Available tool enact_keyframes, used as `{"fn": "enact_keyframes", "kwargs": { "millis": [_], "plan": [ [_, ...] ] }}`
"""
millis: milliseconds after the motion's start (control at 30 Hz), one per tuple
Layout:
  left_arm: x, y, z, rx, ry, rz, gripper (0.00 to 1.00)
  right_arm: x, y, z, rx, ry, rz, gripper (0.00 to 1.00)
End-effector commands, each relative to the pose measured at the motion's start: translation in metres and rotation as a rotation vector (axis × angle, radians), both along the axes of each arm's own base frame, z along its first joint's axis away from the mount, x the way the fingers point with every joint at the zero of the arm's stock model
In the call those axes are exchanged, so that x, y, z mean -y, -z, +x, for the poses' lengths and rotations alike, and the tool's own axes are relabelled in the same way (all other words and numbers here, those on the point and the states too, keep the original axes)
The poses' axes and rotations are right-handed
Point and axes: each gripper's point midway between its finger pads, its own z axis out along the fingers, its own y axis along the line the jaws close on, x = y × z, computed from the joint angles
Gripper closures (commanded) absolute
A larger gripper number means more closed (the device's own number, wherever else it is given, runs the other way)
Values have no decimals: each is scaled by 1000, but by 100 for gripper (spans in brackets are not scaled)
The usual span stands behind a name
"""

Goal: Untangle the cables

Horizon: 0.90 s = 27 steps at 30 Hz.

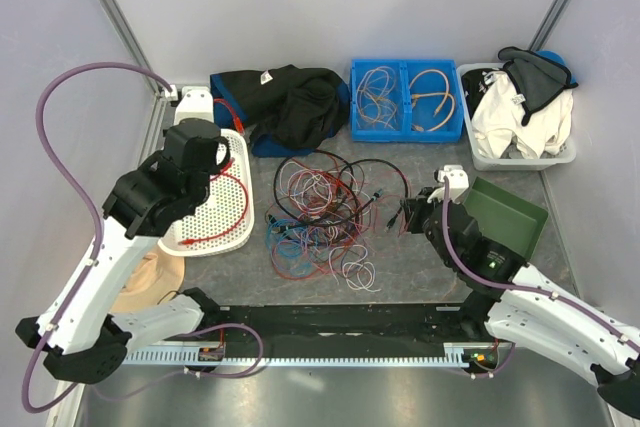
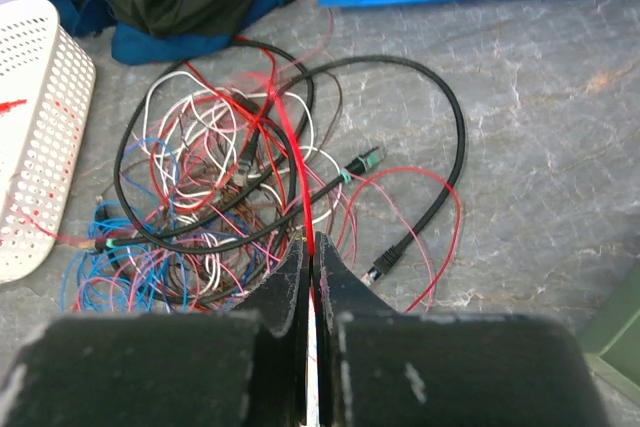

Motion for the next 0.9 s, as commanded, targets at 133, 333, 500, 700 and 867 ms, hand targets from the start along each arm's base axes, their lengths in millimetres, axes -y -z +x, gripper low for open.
{"fn": "enact_keyframes", "kwargs": {
  "millis": [133,333,500,700,867],
  "plan": [
    [-22,24,15,-88,-102,31,98,3,19,-8,-26,3,48,100],
    [-44,100,31,-281,-209,59,98,6,18,-13,-14,-7,61,100],
    [-58,159,32,-442,-335,-13,73,3,15,-12,-1,-25,56,100],
    [-48,143,41,-287,-375,-172,0,1,9,-12,16,-47,48,100],
    [8,80,46,-91,-157,-338,0,-9,9,-13,3,-78,68,100]
  ]
}}
